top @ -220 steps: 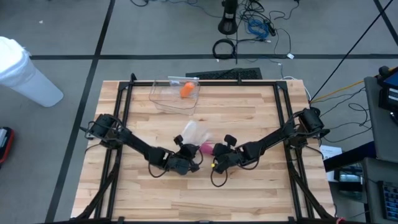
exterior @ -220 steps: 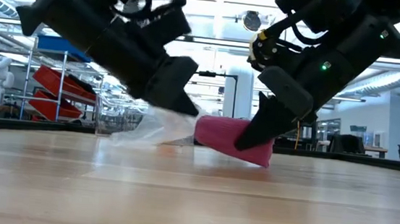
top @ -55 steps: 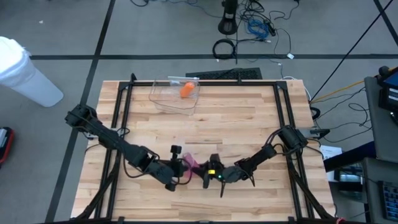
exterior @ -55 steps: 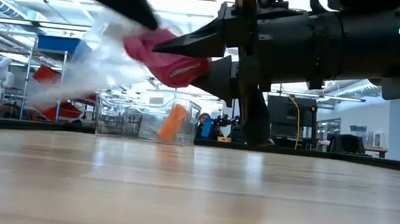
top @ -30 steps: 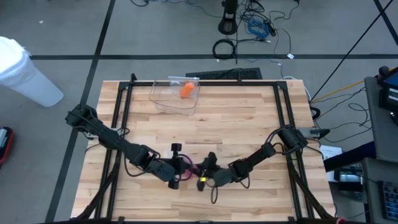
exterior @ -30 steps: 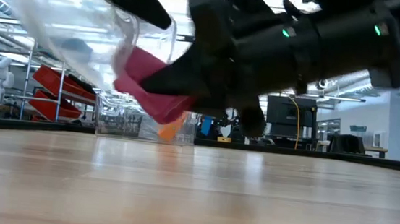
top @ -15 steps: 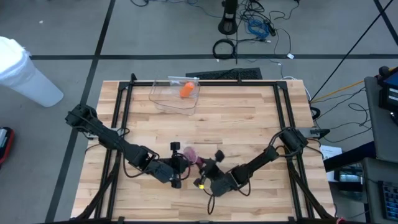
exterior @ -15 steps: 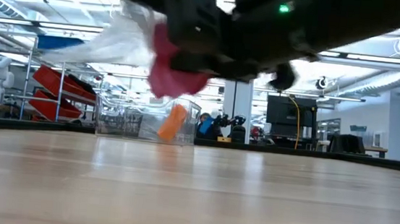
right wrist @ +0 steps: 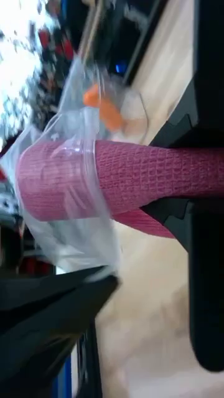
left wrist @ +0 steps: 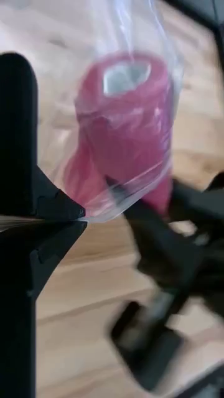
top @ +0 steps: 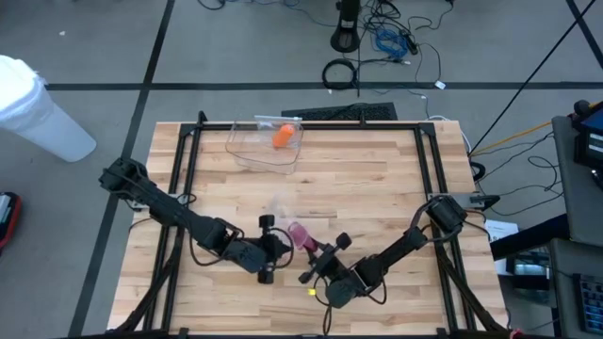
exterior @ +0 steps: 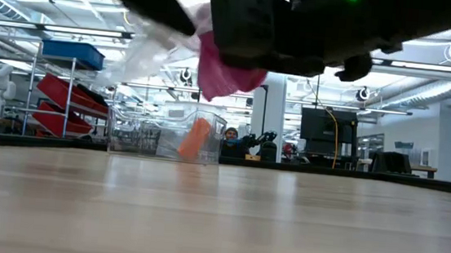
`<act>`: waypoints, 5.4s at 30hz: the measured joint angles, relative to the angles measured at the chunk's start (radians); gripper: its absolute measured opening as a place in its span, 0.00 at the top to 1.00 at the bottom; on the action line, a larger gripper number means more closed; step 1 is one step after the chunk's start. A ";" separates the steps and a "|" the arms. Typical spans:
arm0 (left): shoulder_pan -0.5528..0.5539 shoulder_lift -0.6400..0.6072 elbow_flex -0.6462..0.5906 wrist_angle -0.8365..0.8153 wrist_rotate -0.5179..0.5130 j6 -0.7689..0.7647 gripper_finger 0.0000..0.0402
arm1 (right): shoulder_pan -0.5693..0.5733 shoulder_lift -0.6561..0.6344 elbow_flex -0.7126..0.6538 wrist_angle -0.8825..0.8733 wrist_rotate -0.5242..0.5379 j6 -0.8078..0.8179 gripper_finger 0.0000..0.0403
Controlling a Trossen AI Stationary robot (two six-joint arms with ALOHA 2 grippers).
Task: Roll bandage
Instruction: Put the rolled pink bandage into the transparent zip bag
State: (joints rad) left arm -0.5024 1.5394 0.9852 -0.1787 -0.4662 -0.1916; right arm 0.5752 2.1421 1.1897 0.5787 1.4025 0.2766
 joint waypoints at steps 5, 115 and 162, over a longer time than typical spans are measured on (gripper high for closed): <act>-0.012 0.003 0.000 -0.082 -0.003 0.016 0.98 | -0.051 -0.011 0.000 0.003 -0.248 0.093 0.88; 0.026 0.252 0.132 -0.005 -0.114 0.041 0.99 | -0.201 -0.143 -0.398 0.236 -0.769 0.752 0.67; -0.002 0.192 0.148 -0.022 -0.001 0.015 0.98 | -0.040 -0.171 -0.378 0.374 -0.677 0.041 0.49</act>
State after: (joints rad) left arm -0.5045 1.7309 1.1336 -0.2003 -0.4677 -0.1768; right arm 0.5348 1.9713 0.8118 0.9524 0.7255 0.3179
